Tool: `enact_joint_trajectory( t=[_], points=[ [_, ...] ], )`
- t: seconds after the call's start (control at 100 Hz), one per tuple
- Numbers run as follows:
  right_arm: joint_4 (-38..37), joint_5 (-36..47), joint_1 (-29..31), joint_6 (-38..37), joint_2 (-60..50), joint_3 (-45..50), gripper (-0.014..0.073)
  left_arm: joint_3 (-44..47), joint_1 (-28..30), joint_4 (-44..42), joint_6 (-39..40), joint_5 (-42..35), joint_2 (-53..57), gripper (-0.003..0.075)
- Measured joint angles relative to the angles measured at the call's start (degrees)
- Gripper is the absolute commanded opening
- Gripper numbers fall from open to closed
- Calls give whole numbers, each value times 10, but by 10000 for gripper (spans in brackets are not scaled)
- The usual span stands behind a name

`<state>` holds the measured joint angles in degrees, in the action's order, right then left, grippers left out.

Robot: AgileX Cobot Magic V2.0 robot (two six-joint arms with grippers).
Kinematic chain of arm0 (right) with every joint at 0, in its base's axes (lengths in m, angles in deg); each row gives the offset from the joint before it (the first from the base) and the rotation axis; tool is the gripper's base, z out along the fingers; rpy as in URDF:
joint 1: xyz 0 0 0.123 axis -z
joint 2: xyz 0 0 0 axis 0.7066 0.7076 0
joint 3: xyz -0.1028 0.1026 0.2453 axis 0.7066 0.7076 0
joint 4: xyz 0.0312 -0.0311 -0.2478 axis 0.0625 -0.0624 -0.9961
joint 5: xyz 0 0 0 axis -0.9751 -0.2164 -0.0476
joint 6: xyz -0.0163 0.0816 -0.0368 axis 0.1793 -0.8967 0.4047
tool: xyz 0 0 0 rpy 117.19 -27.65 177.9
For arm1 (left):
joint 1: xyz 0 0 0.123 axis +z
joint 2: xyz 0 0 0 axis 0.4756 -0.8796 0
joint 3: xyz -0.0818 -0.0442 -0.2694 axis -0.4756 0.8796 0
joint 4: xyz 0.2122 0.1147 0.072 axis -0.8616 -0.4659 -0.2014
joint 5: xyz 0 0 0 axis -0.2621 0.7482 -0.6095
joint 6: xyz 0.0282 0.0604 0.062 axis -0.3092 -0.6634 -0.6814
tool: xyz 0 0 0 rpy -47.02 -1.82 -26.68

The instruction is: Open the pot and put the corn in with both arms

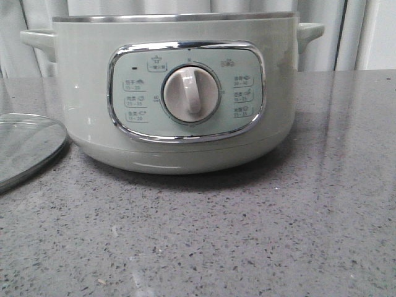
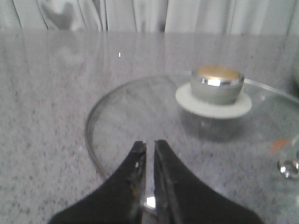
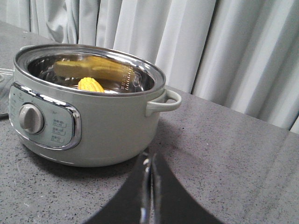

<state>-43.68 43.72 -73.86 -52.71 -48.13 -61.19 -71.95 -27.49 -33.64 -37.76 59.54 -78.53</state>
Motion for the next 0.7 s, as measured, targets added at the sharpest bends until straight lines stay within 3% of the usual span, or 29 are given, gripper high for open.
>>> enact_joint_trajectory(
  t=[0.08,0.7],
  points=[
    [0,-1,0,0,0,0,-64,0,1,0,0,30,0,-20],
    [0,-1,0,0,0,0,-64,0,1,-1,0,31,0,-20]
  ],
)
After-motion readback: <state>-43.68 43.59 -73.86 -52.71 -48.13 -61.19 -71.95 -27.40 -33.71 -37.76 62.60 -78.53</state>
